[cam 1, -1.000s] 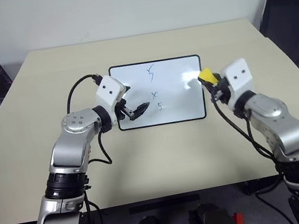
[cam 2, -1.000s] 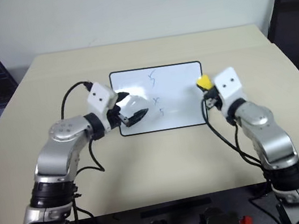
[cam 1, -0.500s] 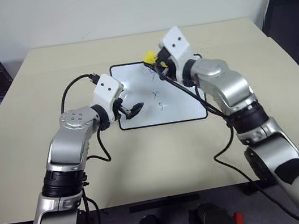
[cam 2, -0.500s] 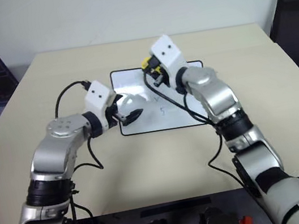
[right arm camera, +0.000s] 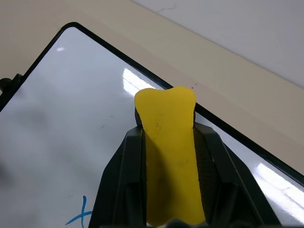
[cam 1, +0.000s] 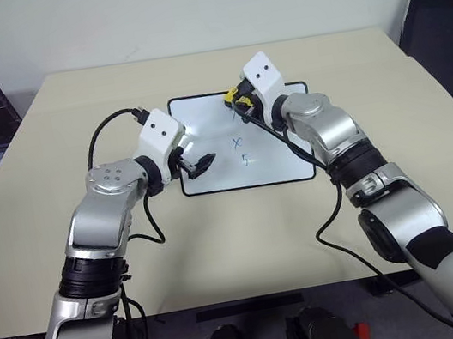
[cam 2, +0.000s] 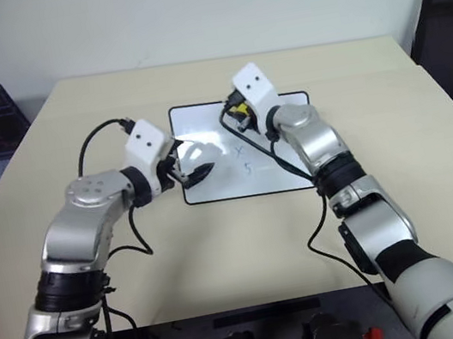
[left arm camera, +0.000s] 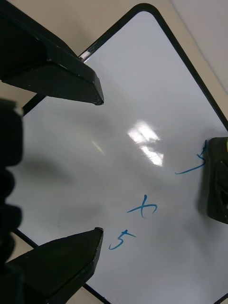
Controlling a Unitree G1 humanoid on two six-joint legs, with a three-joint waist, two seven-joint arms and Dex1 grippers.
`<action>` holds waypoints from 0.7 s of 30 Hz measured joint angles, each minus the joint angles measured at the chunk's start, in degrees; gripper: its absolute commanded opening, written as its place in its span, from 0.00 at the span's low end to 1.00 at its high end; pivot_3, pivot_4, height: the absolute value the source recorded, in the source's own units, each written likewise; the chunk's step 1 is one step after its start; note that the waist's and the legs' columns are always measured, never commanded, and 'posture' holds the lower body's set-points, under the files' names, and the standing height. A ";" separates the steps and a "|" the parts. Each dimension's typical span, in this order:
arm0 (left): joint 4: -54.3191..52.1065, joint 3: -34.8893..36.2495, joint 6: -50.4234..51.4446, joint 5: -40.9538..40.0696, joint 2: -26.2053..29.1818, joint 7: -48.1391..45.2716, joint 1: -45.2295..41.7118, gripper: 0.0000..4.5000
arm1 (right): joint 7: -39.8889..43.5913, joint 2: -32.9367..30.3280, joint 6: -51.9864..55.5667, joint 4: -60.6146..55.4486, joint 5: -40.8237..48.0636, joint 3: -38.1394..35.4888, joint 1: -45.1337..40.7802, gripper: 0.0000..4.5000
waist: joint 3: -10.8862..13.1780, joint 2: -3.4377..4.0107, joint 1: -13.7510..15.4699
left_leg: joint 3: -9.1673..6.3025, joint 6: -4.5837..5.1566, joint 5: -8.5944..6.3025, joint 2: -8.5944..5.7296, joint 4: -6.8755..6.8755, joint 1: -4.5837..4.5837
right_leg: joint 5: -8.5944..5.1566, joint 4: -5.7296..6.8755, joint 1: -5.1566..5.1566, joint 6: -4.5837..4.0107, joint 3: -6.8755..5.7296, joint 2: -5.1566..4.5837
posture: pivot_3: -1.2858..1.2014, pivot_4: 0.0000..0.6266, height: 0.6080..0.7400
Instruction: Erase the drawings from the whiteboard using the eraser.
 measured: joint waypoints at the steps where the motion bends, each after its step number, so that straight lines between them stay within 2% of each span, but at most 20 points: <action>1: 0.00 -0.02 -0.08 0.00 0.00 -0.01 0.00 1.00 | -0.05 0.00 -0.08 0.10 -0.08 -0.05 -0.01 0.22 | 0.00 0.00 0.00 | -0.01 0.00 0.00 0.00 0.01 0.00 | 0.00 0.02 0.00 0.00 0.00 0.00 | 0.52 0.24 1.00; 7: 0.00 -0.51 -0.96 0.02 -0.01 -0.10 0.00 1.00 | 0.41 0.18 0.06 0.18 -0.96 -0.04 -0.03 0.22 | 0.00 0.00 0.00 | 0.00 0.00 0.00 -0.01 0.06 0.02 | 0.00 0.11 0.00 0.00 0.01 0.01 | 0.52 0.24 1.00; 14: -0.06 -1.12 -0.97 0.01 -0.03 -0.35 0.09 1.00 | 5.21 0.22 1.85 -0.91 -2.38 2.41 0.43 0.22 | 0.00 0.00 -0.13 | 0.00 0.00 0.00 -0.01 0.08 0.05 | 0.00 0.18 0.00 0.00 0.02 0.03 | 0.52 0.24 1.00; 21: -0.44 -1.14 -0.93 0.00 -0.05 -0.54 0.47 1.00 | 1.02 0.31 -1.94 0.41 -5.81 2.71 -0.22 0.22 | 0.00 0.00 -0.18 | 0.01 -0.01 0.01 -0.01 0.10 0.06 | -0.01 0.24 -0.02 0.00 0.03 0.02 | 0.52 0.24 1.00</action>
